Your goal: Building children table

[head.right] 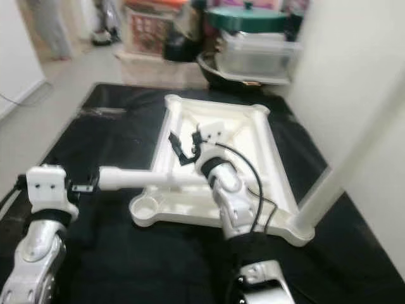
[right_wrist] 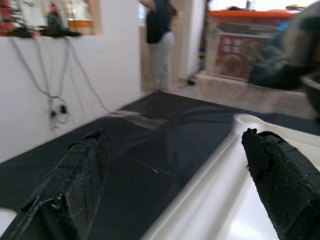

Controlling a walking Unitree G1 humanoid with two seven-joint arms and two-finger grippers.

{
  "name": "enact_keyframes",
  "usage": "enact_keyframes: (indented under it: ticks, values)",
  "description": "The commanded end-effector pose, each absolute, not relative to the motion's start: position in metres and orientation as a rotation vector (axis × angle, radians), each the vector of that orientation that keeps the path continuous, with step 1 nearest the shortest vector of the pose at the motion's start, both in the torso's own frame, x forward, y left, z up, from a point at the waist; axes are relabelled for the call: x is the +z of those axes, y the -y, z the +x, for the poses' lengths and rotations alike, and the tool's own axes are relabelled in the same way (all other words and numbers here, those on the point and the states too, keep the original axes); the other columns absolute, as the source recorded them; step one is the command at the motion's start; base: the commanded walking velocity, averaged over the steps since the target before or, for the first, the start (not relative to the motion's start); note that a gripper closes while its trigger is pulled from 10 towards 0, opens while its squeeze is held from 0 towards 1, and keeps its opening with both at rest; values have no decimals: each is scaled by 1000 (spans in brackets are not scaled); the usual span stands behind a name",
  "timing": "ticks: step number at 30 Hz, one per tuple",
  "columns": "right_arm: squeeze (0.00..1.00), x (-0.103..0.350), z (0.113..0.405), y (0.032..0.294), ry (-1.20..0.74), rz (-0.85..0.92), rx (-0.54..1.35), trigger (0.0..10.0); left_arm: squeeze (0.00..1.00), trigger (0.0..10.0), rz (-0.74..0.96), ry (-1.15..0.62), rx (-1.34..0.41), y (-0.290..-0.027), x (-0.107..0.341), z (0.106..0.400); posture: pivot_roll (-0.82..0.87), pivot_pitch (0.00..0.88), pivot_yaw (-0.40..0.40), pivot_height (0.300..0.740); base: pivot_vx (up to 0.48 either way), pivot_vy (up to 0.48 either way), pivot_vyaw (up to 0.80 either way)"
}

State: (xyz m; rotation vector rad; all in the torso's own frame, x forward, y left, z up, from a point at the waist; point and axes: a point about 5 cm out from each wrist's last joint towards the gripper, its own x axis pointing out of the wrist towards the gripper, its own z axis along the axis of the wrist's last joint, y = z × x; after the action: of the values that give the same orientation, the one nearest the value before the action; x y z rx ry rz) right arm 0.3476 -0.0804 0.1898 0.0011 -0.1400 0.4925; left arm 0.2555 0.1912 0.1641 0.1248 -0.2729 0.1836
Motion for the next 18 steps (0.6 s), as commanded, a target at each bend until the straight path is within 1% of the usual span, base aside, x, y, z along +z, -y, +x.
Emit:
enact_keyframes:
  ticks: [1,3,6,7,8,10,11,13,14,16,17,18]
  values:
    - [0,191,350,94,153,-40,481,10000,0,10000,121,274,163,-185,163,256,32,0,-66,740,0,0,800]
    - [0,192,350,93,152,-63,516,10000,0,10000,120,275,164,-185,163,256,32,0,-66,740,0,0,800]
    - [0,193,347,93,148,-115,653,10000,0,10000,119,274,165,-185,162,257,27,0,-64,740,0,0,0]
    - [0,194,346,93,138,-134,730,10000,0,10000,119,273,164,-185,162,257,25,0,-64,740,0,0,0]
    - [0,194,346,93,138,-134,730,10000,0,10000,119,273,164,-185,162,257,25,0,-64,740,0,0,0]
    - [0,195,343,96,115,-176,860,10000,0,10000,118,272,163,-184,162,259,23,0,-64,740,0,0,0]
    - [0,195,343,96,115,-176,860,10000,0,10000,118,272,163,-184,162,259,23,0,-64,740,0,0,0]
    - [0,197,341,104,66,-221,1024,10000,0,10000,114,270,162,-184,162,260,21,0,-64,740,0,0,0]
    - [0,197,341,104,66,-221,1024,10000,0,10000,114,270,162,-184,162,260,21,0,-64,740,0,0,0]
    - [0,194,341,117,-8,-300,1166,10000,0,10000,113,266,165,-184,161,261,29,0,-76,740,0,0,0]
    - [0,194,341,117,-8,-300,1166,10000,0,10000,113,266,165,-184,161,261,29,0,-76,740,0,0,0]
    - [0,192,343,122,-42,-333,1197,10000,0,10000,114,264,168,-184,161,261,31,0,-79,740,0,0,0]
